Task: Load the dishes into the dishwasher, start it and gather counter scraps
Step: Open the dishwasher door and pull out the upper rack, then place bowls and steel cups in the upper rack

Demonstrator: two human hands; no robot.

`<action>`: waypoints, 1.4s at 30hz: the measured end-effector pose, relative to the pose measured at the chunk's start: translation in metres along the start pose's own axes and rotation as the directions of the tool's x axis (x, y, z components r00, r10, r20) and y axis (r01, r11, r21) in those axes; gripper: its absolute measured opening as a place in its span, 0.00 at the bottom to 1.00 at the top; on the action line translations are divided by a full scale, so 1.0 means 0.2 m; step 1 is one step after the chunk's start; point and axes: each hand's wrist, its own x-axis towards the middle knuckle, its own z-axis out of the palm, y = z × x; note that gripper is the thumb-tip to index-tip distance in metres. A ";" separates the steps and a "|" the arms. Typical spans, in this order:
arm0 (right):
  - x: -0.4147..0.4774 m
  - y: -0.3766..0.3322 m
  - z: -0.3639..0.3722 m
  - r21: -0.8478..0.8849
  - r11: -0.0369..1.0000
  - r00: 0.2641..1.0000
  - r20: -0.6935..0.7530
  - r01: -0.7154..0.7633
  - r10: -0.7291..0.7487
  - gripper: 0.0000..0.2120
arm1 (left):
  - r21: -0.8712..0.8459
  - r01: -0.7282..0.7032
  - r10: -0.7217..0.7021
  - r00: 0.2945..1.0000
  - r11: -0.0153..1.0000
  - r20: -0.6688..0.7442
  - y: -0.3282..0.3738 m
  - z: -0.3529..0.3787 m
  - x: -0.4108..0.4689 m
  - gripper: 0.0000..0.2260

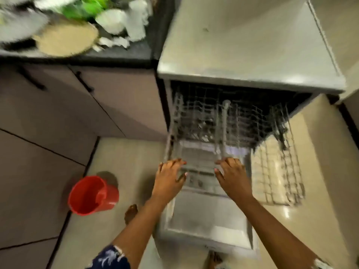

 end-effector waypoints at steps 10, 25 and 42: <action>1.21 -1.46 -0.18 0.140 0.973 0.969 -0.192 0.181 -0.153 0.19 | 0.025 0.119 -0.096 0.891 0.993 -0.443 -1.06 -1.50 0.56 0.18; 1.89 -1.94 0.08 -0.220 0.969 0.992 -0.040 0.110 -0.122 0.36 | 0.380 0.123 -0.031 0.970 0.917 -0.240 -1.64 -1.97 1.11 0.28; 2.33 -1.51 -0.33 0.367 0.930 0.832 -0.516 -0.004 0.207 0.29 | 0.183 -0.045 0.095 0.958 0.982 -0.271 -1.02 -1.95 1.99 0.46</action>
